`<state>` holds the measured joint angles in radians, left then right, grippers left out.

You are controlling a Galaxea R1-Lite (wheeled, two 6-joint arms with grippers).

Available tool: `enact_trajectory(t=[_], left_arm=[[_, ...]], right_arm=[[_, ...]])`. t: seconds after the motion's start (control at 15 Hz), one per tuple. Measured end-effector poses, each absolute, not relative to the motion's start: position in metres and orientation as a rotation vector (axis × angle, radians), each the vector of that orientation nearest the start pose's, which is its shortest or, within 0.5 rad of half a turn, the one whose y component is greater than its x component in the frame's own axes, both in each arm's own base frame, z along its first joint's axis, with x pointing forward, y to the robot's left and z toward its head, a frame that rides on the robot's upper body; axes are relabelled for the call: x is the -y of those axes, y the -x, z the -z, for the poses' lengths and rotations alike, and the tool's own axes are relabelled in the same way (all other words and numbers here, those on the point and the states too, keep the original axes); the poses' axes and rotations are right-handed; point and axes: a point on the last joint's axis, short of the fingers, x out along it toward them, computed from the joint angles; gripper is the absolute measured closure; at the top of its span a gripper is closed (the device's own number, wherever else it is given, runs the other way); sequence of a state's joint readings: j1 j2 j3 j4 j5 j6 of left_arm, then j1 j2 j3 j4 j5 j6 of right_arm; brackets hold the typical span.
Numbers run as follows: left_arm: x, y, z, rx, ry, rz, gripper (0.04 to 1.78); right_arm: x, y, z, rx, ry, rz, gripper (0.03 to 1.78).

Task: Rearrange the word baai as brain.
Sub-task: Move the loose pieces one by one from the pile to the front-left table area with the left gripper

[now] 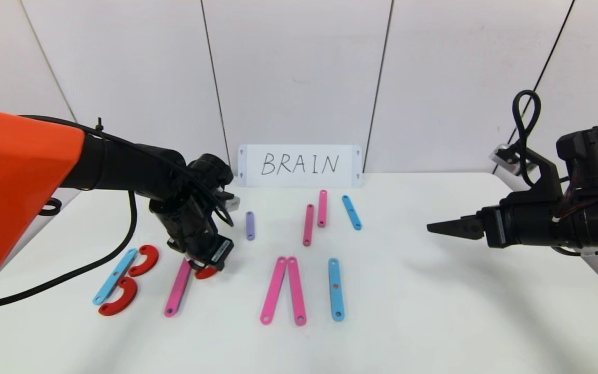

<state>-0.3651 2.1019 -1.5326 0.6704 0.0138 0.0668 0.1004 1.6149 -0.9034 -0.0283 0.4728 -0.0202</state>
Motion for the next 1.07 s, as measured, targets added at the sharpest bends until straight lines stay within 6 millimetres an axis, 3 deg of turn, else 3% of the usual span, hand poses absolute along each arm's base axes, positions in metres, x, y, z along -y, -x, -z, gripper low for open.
enact_trajectory(t=[0.33,0.53,1.07], left_arm=[[0.137,-0.349,-0.133,-1.197,-0.296,0.358,0.41],[0.143,-0.353,-0.138,-1.129,-0.288,0.372,0.13],[0.153,-0.38,-0.144,-0.948,-0.126,0.205,0.07]], right_arm=[[-0.038,-0.27,-0.18,-0.674,-0.109,-0.557,0.08],[-0.038,-0.27,-0.18,-0.675,-0.109,-0.558,0.08],[-0.038,-0.27,-0.18,-0.674,-0.109,-0.558,0.08]])
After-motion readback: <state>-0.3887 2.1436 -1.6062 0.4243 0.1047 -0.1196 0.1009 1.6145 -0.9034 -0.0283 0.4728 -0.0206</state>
